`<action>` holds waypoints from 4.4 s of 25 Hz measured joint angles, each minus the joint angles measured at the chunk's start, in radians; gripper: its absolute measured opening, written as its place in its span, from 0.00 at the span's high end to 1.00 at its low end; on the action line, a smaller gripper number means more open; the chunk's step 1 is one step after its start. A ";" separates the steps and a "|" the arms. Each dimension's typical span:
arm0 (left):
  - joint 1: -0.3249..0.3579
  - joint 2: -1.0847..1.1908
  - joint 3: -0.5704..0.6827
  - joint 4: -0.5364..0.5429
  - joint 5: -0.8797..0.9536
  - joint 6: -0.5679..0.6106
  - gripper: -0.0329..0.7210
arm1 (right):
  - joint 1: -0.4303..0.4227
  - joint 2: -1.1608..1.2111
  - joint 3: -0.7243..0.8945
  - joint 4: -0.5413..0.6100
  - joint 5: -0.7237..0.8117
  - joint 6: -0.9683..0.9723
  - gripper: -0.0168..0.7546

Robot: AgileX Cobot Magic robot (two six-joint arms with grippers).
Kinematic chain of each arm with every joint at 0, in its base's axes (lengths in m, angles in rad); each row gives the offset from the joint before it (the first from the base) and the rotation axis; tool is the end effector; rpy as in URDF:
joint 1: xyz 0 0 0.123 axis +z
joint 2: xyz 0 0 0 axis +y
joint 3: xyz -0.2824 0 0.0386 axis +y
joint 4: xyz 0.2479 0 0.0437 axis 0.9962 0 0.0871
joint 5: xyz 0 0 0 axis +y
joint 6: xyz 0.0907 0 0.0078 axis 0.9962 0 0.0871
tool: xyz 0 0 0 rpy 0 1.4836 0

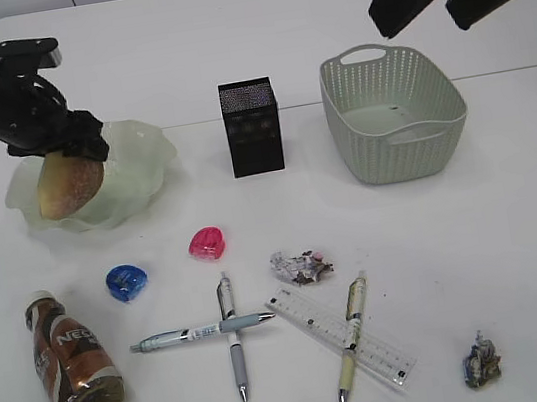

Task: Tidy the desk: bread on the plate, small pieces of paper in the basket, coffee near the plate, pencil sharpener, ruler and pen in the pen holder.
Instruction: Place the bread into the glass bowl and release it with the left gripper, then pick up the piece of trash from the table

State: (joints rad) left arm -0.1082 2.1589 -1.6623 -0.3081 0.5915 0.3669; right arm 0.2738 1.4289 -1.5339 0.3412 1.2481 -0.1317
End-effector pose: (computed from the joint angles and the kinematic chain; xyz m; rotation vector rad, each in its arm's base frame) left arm 0.4731 -0.0669 0.1823 0.3406 2.5196 -0.2163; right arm 0.2656 0.1046 0.4031 -0.4960 2.5632 0.5117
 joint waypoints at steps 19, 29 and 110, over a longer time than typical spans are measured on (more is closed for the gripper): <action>-0.026 0.026 -0.031 0.004 -0.071 0.000 0.18 | 0.000 0.000 0.000 0.000 0.000 0.000 0.22; -0.026 0.035 -0.170 0.201 0.188 -0.101 0.18 | 0.000 0.000 0.000 0.000 0.000 0.000 0.22; -0.077 -1.171 0.350 0.048 0.668 -0.441 0.29 | 0.054 0.081 0.697 -0.217 -0.376 0.474 0.37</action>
State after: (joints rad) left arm -0.1854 0.9877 -1.3121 -0.2604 1.2598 -0.0738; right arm 0.3273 1.5103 -0.8372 0.1241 0.8722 0.3422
